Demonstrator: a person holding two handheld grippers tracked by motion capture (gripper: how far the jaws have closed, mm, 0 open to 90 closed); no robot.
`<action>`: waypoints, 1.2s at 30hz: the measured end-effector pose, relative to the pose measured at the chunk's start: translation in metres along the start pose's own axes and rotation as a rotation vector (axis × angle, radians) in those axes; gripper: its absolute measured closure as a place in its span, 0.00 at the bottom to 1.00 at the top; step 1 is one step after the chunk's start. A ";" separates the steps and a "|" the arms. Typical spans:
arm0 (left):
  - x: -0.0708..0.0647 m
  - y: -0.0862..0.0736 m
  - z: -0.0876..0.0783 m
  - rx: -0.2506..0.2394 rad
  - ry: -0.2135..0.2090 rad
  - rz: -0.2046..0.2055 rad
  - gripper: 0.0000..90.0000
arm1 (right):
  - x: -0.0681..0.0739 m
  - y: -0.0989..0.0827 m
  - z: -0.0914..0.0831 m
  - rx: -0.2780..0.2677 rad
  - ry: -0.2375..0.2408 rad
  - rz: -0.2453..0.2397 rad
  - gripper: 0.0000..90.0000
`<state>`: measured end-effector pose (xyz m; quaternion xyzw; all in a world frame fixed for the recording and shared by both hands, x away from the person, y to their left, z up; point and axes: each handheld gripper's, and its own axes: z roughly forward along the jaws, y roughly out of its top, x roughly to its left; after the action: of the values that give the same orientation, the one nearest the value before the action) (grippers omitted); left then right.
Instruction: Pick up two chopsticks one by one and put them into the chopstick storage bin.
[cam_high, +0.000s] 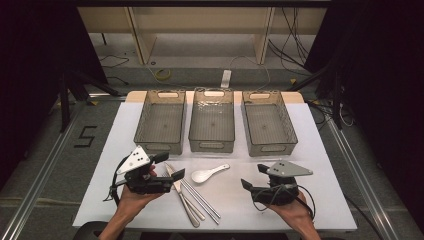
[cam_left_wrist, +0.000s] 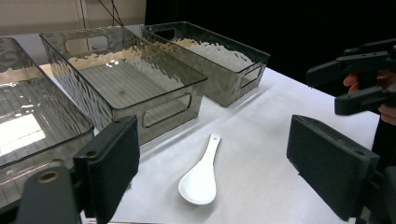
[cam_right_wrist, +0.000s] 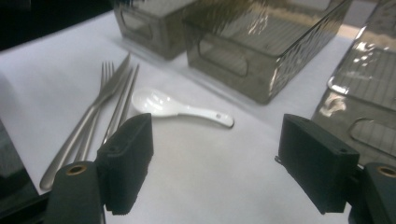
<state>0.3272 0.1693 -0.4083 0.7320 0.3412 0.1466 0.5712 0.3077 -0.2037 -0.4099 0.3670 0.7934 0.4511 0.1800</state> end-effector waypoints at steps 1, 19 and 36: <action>0.000 0.000 0.000 0.000 -0.001 0.001 0.19 | 0.002 0.001 0.003 0.024 -0.001 -0.017 0.31; 0.001 0.001 -0.002 -0.011 0.004 0.000 0.19 | 0.055 0.023 0.068 0.377 0.096 -0.198 0.43; 0.002 0.002 -0.003 -0.019 0.011 0.000 0.19 | 0.074 0.013 0.100 0.549 0.175 -0.250 0.56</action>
<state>0.3274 0.1731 -0.4059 0.7255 0.3430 0.1542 0.5764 0.3259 -0.0855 -0.4482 0.2611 0.9370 0.2244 0.0596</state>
